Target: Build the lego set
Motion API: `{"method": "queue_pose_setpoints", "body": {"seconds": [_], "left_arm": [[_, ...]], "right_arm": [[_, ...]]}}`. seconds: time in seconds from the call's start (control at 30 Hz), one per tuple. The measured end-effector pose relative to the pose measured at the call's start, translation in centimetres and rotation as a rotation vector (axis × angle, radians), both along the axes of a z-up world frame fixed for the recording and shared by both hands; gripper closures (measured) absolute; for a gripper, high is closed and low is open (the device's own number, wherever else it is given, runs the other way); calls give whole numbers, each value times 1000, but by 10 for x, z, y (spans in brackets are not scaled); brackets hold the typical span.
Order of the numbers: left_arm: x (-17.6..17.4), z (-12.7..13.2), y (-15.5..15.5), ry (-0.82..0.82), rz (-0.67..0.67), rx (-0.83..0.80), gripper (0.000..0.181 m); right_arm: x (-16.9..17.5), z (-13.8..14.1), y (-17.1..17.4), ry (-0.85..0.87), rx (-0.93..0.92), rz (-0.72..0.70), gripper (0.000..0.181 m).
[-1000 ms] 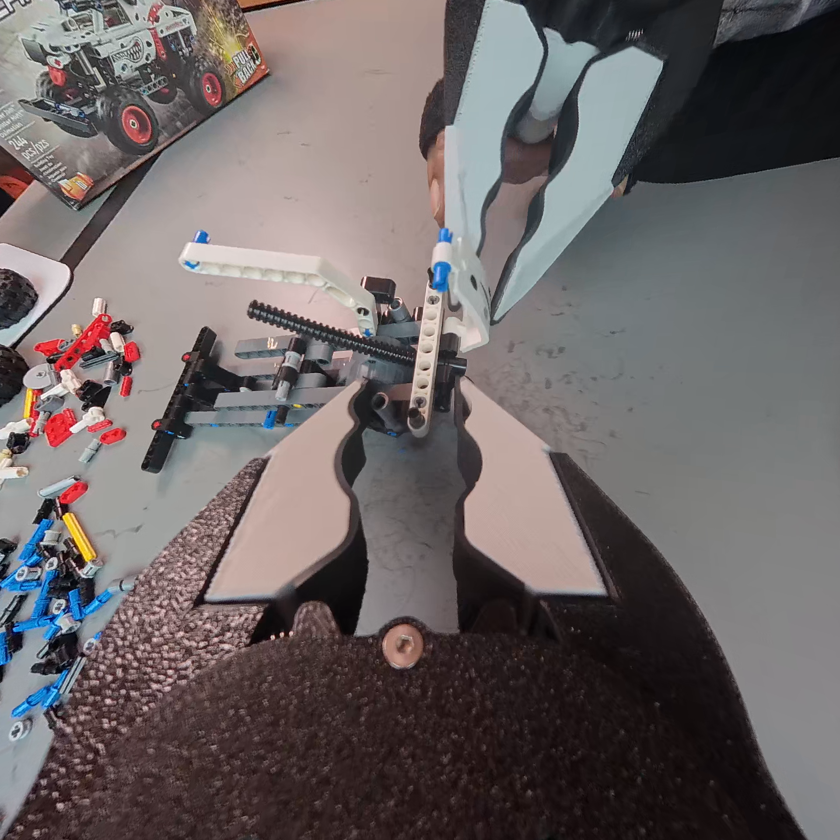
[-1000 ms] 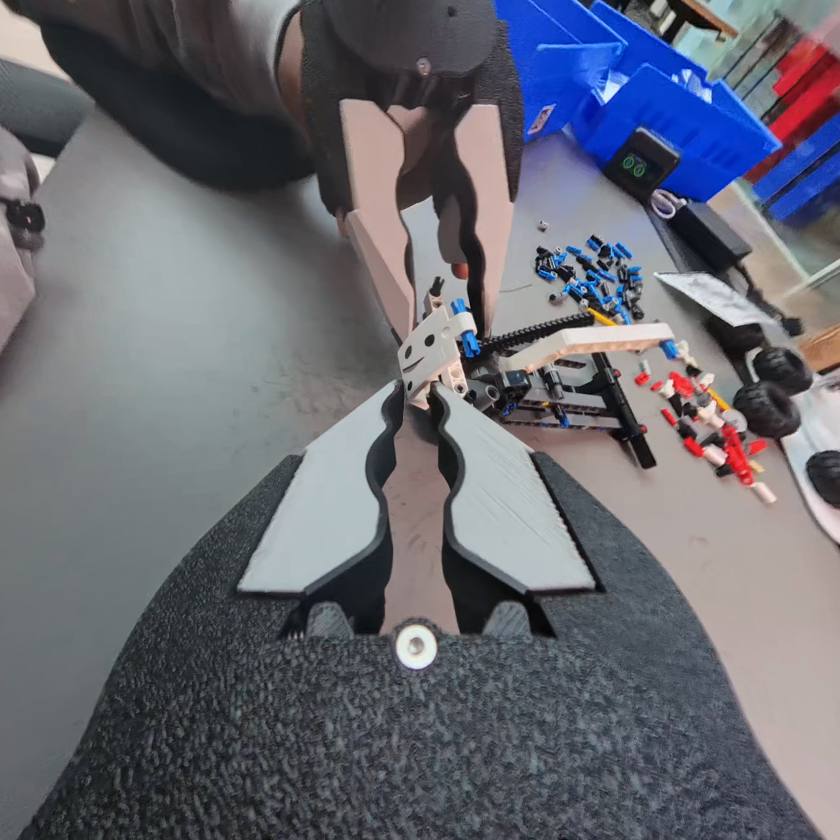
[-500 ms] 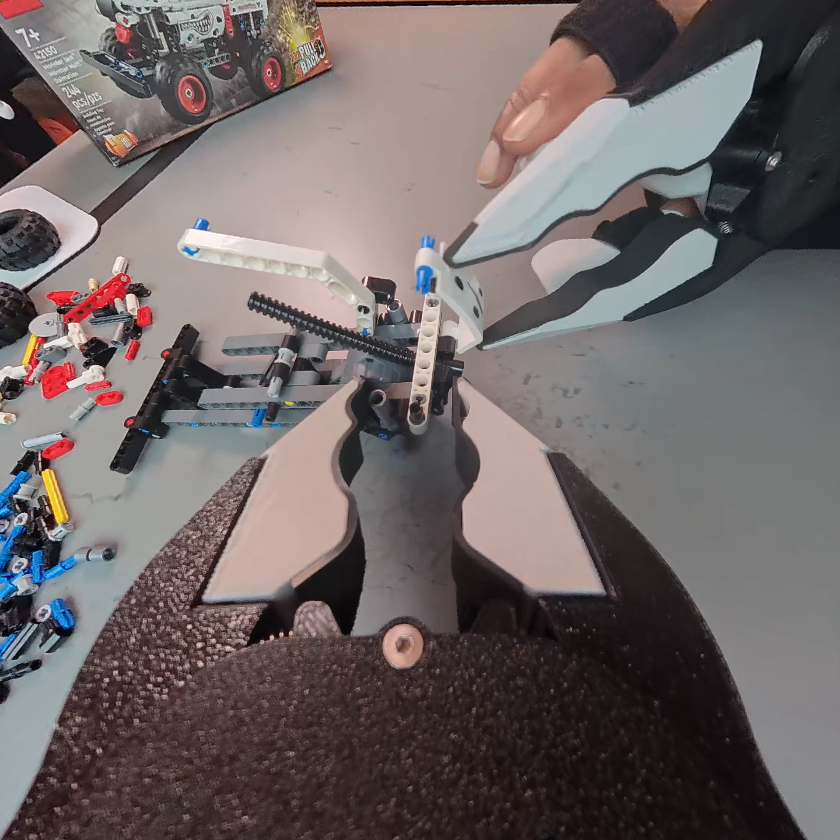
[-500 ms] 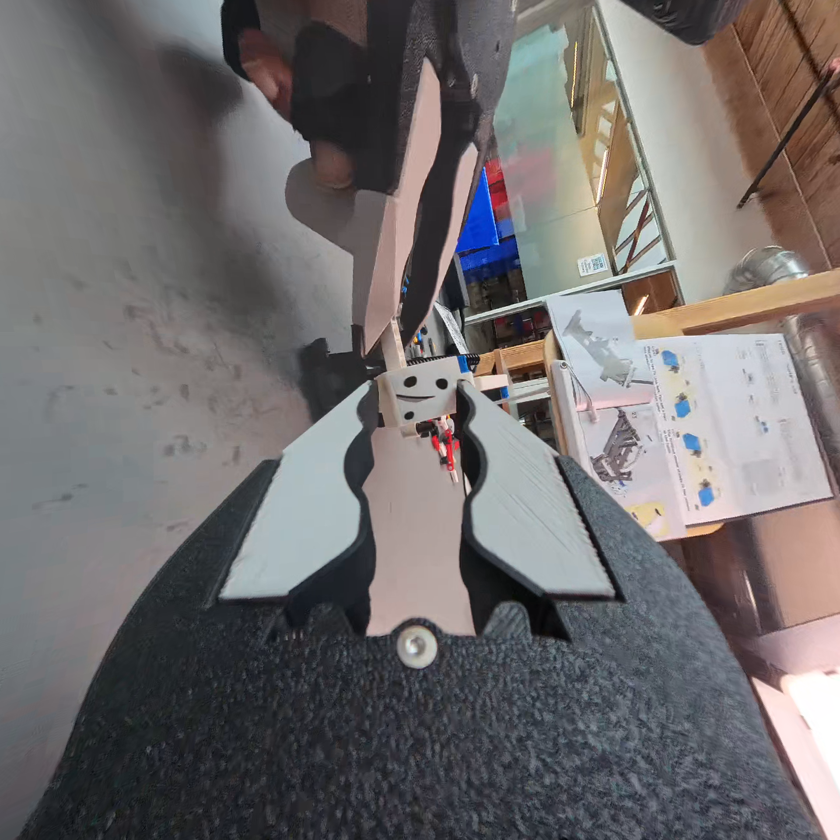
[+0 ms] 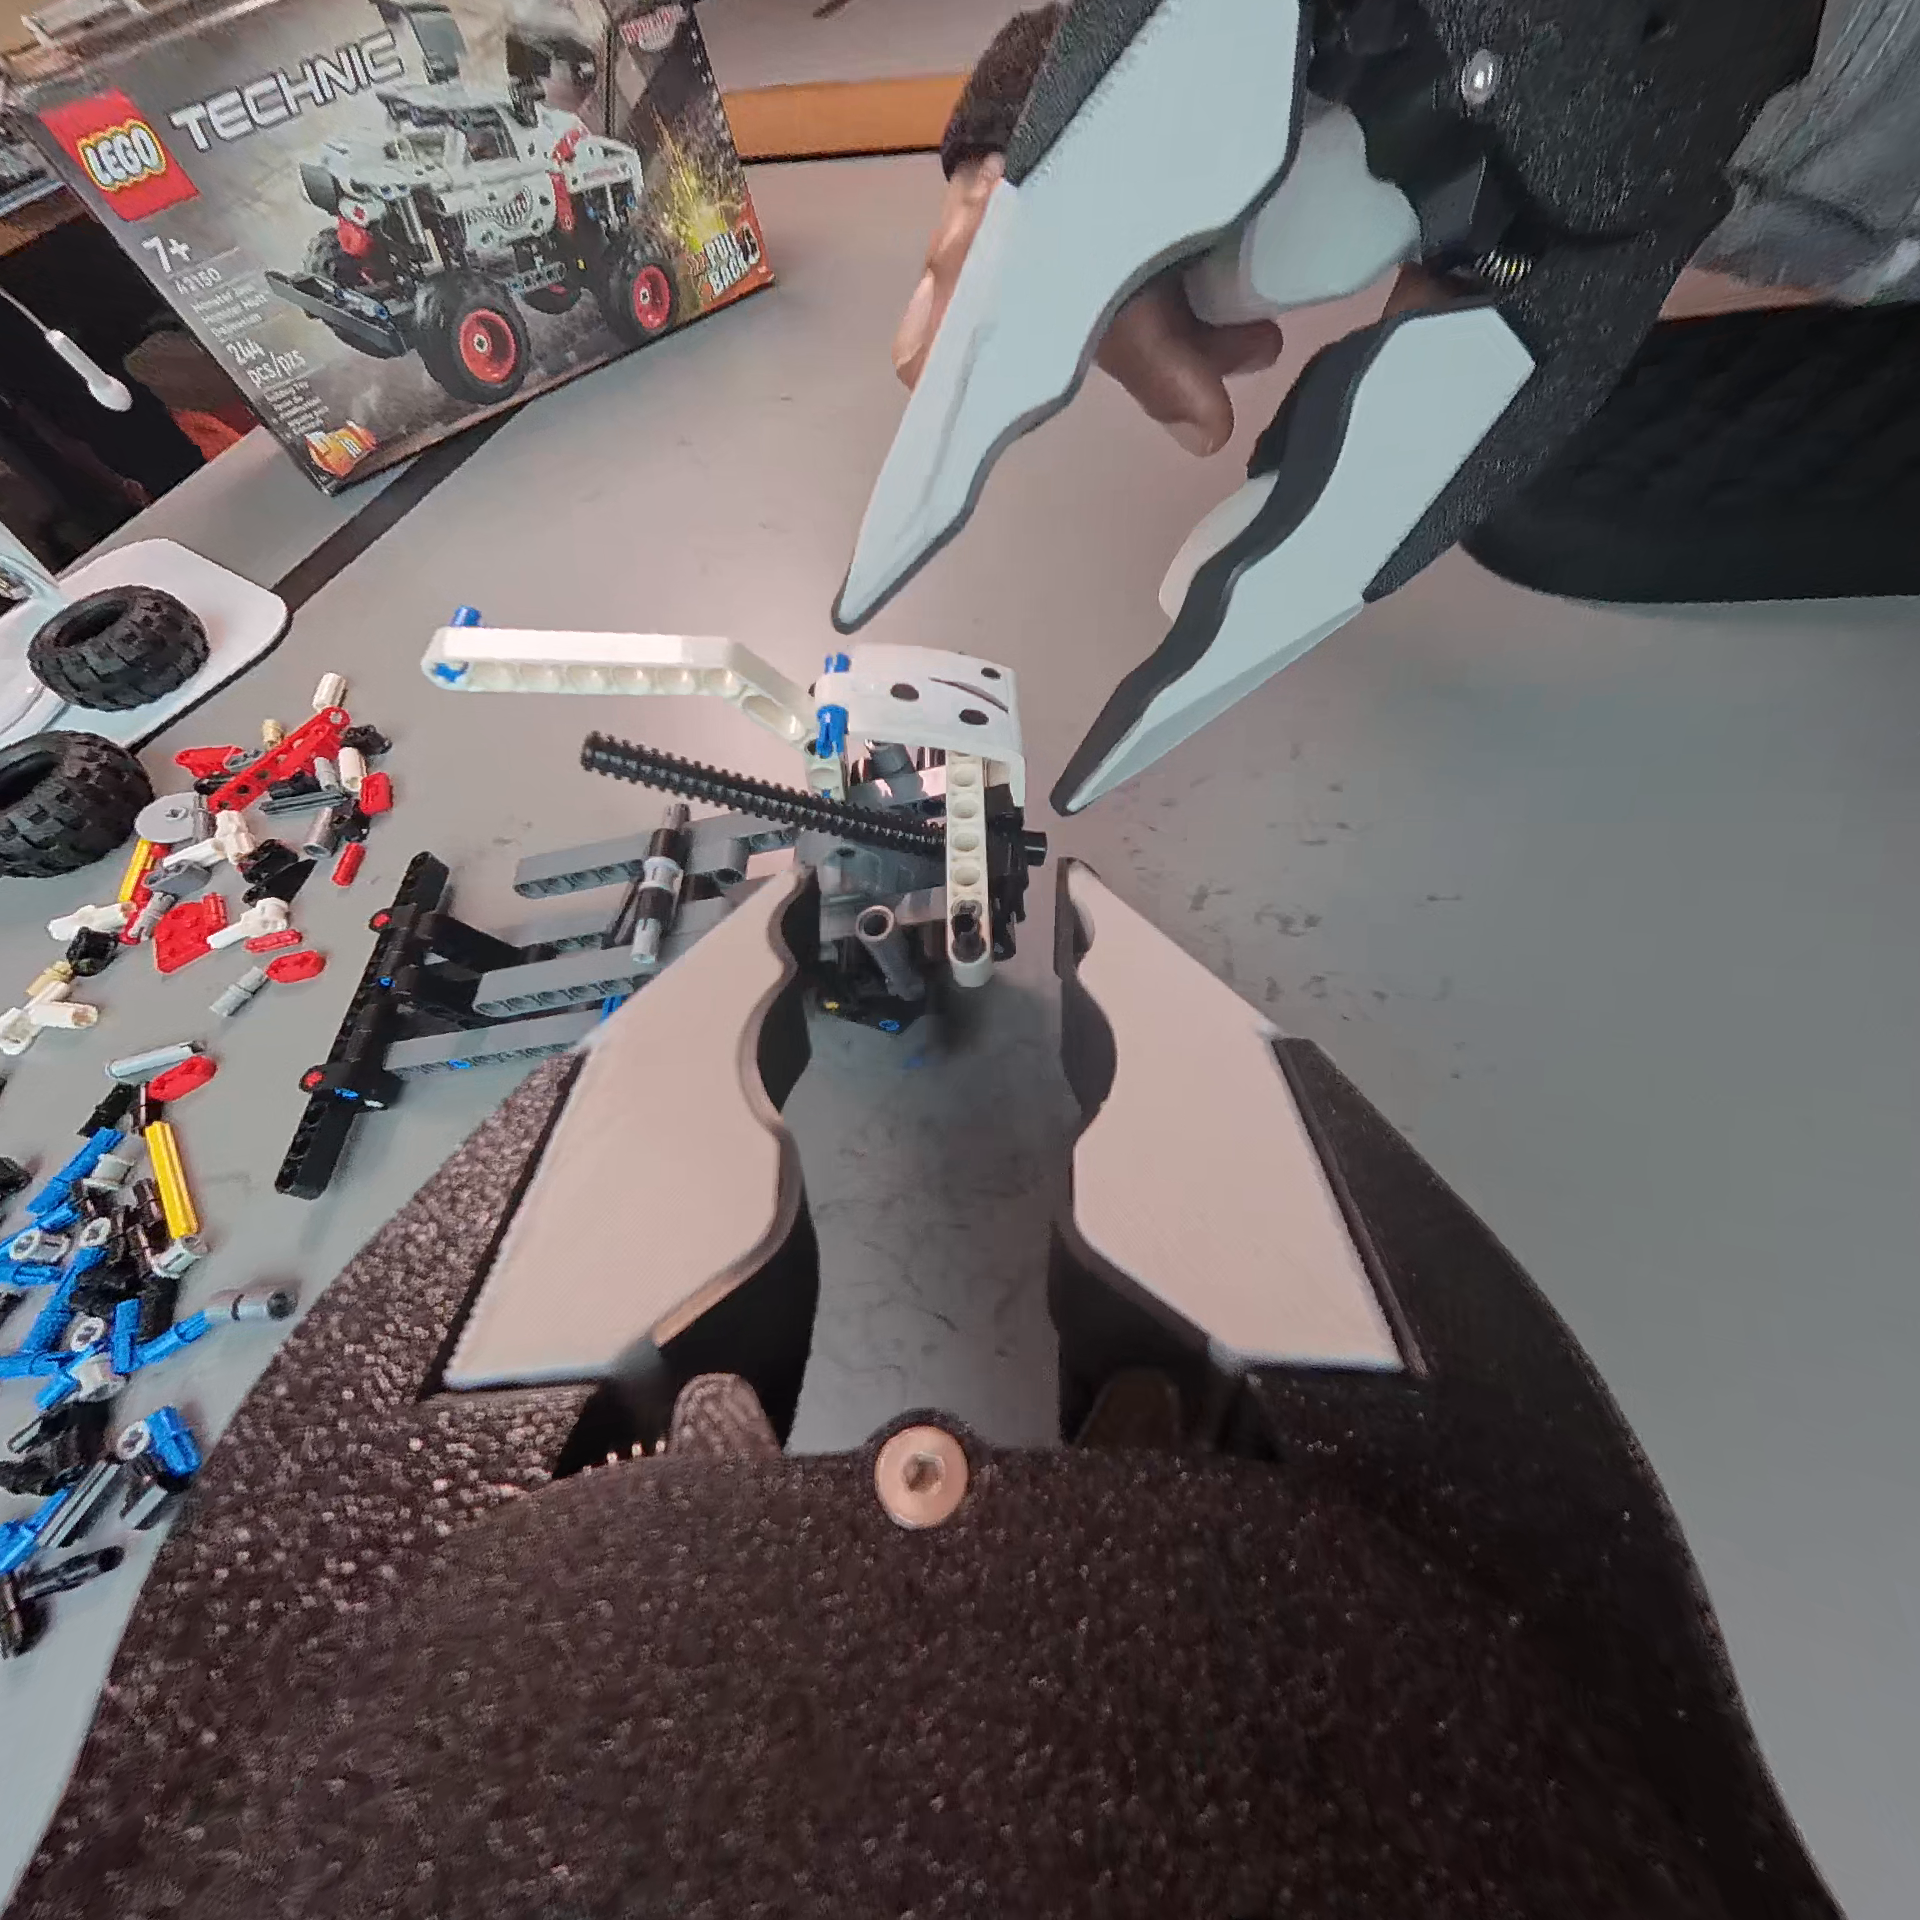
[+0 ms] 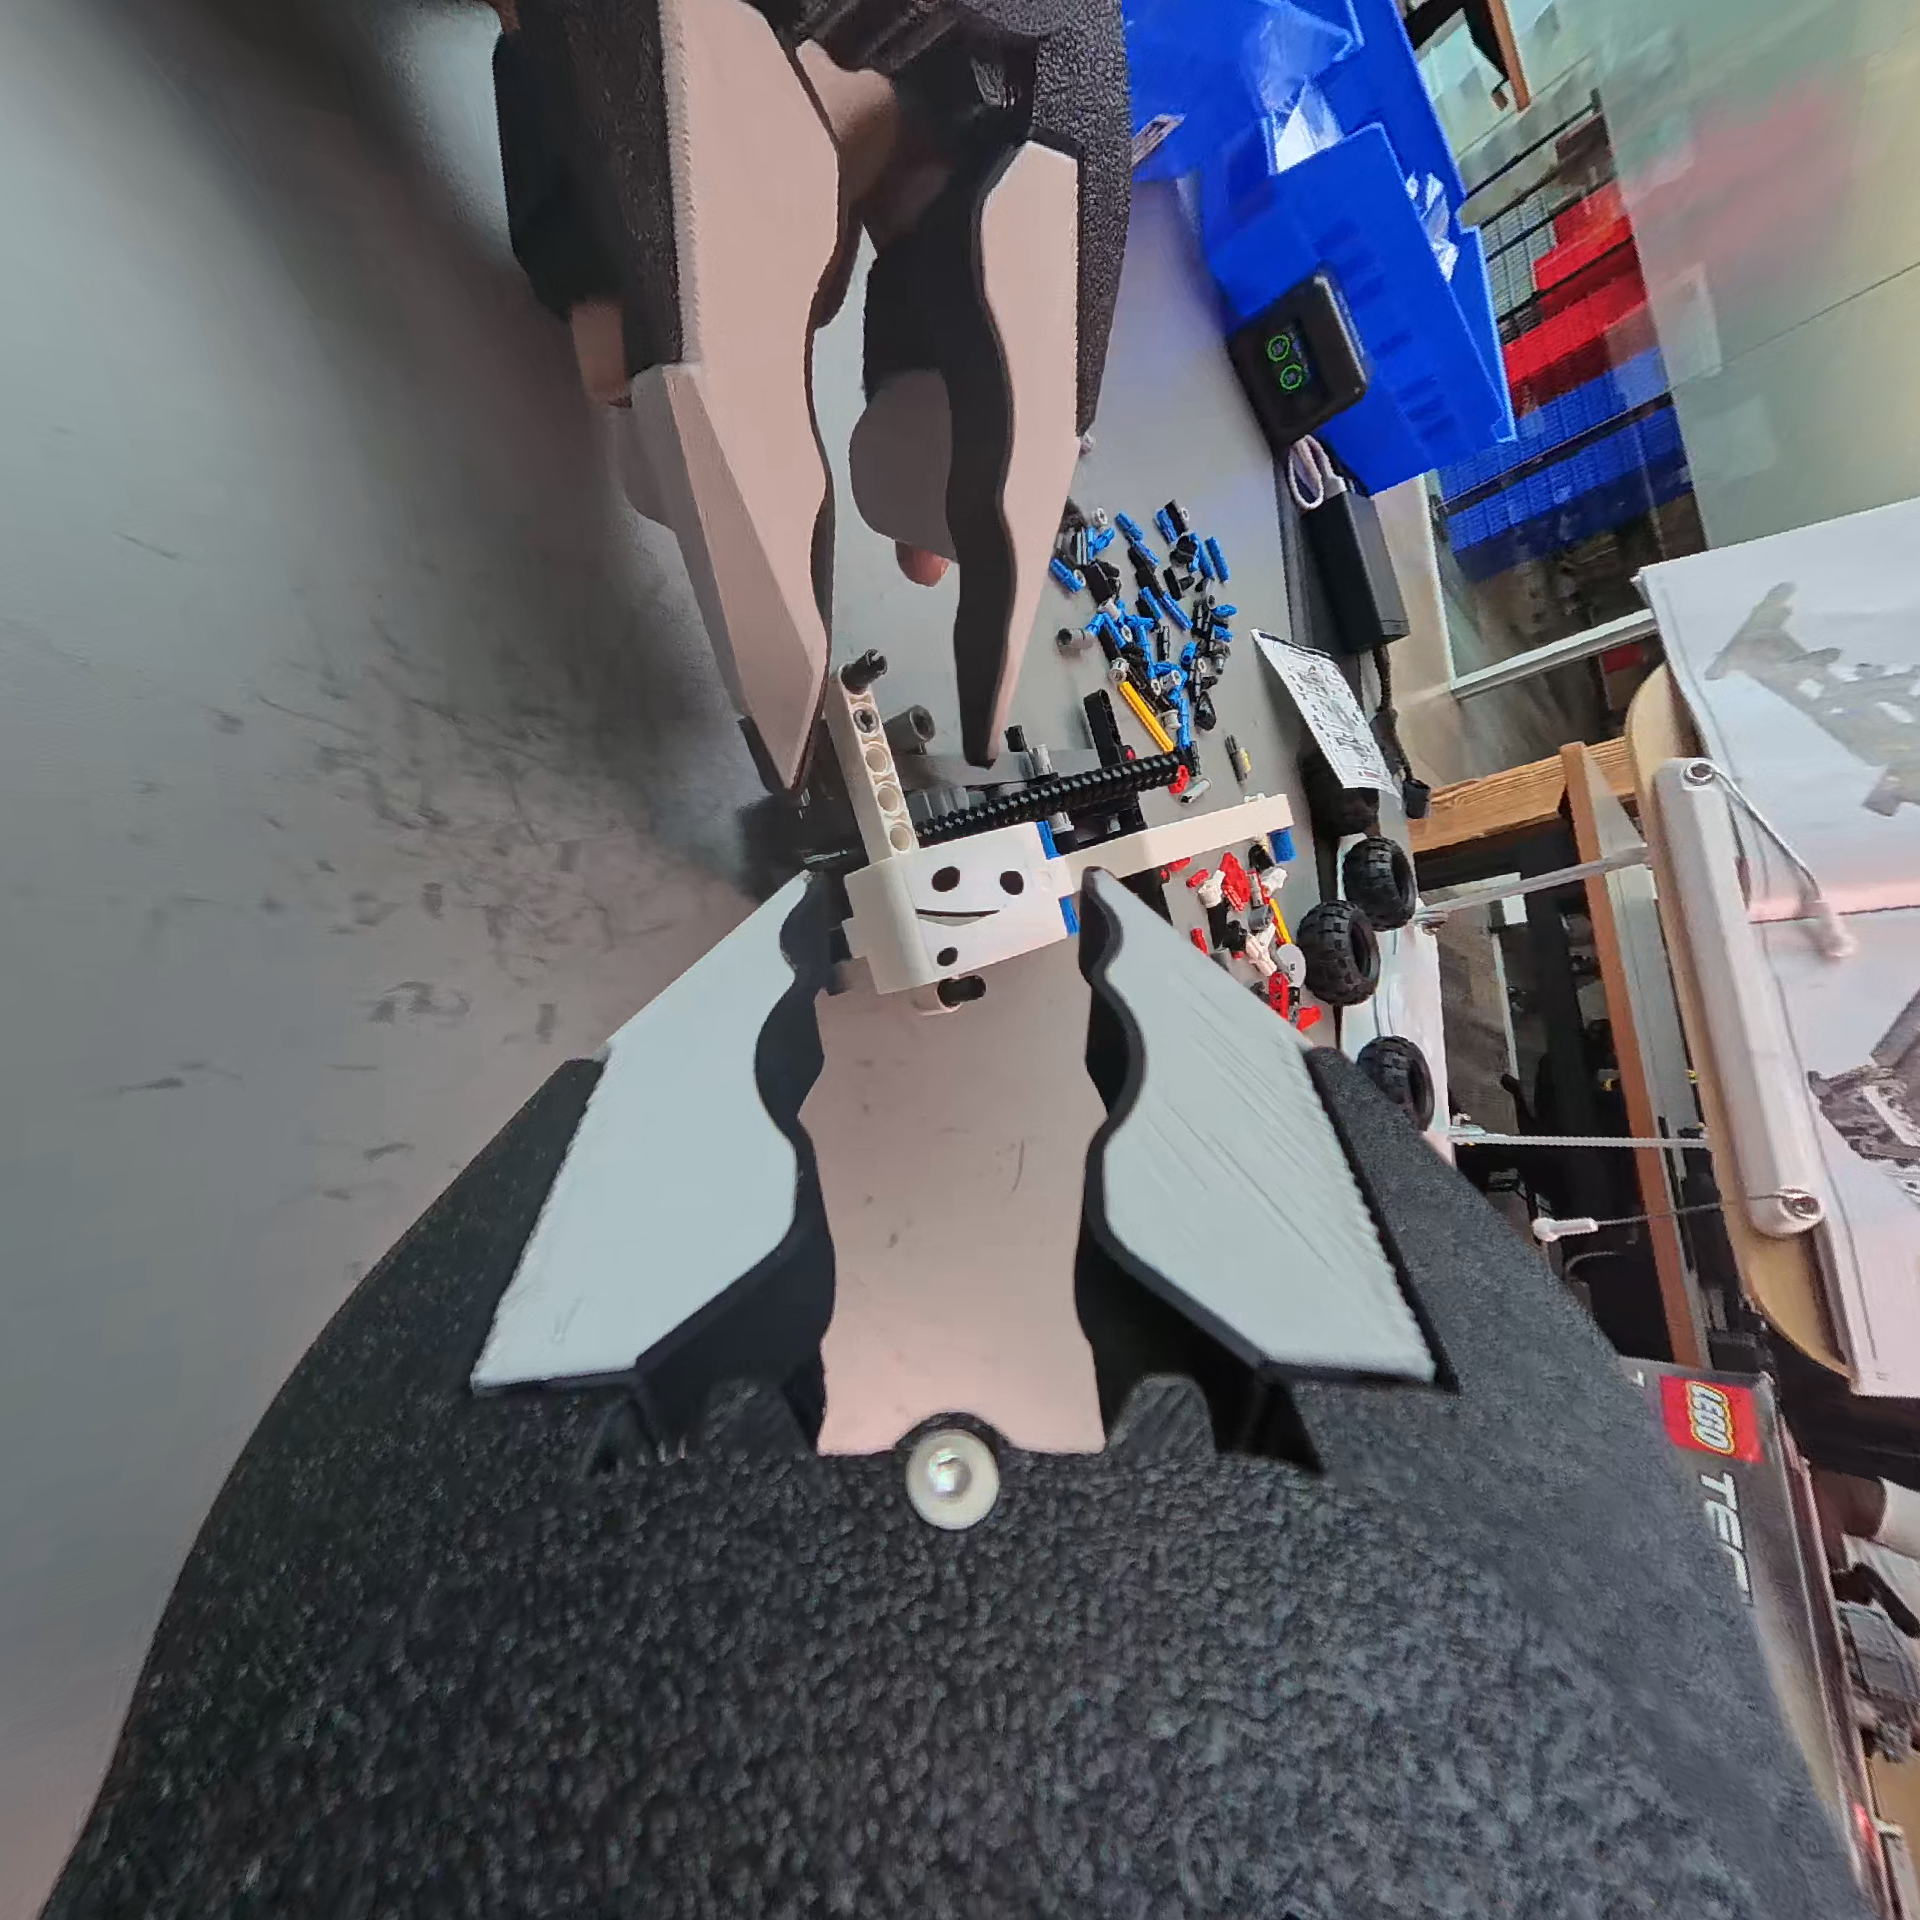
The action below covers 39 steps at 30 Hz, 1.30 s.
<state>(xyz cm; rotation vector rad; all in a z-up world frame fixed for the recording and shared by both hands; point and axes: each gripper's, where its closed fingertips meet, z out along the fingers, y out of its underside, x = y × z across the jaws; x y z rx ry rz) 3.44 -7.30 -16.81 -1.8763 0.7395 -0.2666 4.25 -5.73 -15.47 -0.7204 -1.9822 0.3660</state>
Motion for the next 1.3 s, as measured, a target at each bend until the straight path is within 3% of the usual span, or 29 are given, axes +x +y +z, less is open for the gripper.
{"method": "queue_pose_setpoints", "body": {"seconds": [0.2,0.33,0.5,0.6,0.67,0.83,1.07,1.13,1.3], "left_arm": [[-20,37,-3,-181,0,99,105],[-46,33,4,-243,55,49,86],[-53,25,7,-198,66,50,85],[-41,21,1,-136,16,59,86],[-29,16,-4,-96,-26,53,92],[-8,6,-13,25,-105,72,136],[4,-17,-11,113,-101,5,171],[5,-17,-11,103,-98,1,168],[18,-3,-24,40,-196,23,140]], "right_arm": [[13,13,14,149,-251,-230,121],[11,10,10,185,-480,-403,119],[-4,13,10,164,-695,-534,131],[-10,5,16,84,-684,-570,131],[-11,1,17,66,-677,-570,143],[-4,3,14,104,-589,-566,151],[13,6,11,192,-442,-563,154],[17,6,9,209,-413,-552,159],[24,6,10,246,-402,-542,163]]}}
